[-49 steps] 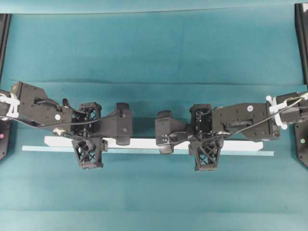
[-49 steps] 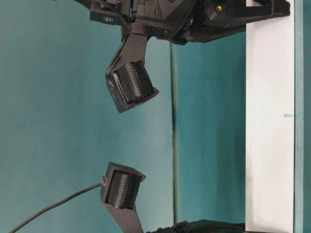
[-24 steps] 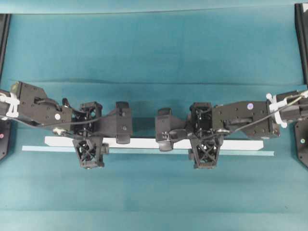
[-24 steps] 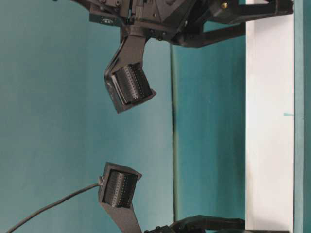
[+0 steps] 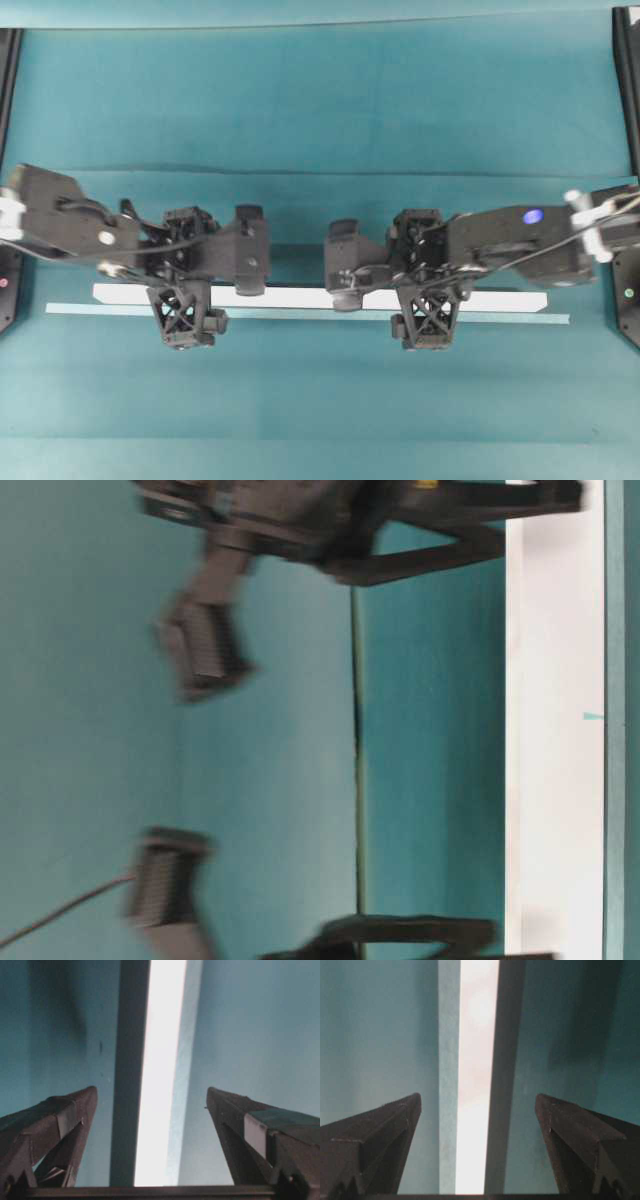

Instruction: Lift a wooden board with both hands.

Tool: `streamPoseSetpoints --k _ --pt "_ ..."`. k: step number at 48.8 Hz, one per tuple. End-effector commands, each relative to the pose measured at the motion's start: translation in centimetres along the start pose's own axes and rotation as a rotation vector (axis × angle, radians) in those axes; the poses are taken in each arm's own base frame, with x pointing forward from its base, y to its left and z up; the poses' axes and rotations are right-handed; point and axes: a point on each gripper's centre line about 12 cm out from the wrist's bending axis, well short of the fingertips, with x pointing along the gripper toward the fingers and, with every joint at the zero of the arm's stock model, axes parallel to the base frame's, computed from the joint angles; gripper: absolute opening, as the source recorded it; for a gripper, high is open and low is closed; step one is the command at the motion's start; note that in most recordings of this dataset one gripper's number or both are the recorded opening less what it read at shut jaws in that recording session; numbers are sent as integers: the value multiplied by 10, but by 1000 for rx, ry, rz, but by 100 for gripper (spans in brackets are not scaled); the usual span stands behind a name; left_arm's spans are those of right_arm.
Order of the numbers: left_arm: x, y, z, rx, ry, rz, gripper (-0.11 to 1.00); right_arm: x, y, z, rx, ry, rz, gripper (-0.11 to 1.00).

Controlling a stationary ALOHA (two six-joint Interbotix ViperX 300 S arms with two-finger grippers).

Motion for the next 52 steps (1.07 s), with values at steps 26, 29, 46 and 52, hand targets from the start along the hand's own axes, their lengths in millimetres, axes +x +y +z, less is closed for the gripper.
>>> streamPoseSetpoints --k 26,29,46,52 --pt "-132 -2 20 15 -399 -32 97 -132 -1 13 81 -487 -1 93" --pt "-140 -3 19 13 -422 -37 97 -139 -3 9 85 -536 -5 93" --pt "-182 -3 12 20 -562 -50 97 -191 -6 -14 88 -917 -19 93" --pt "-200 -3 14 27 -667 -58 97 -204 -6 -24 87 -981 -23 93"
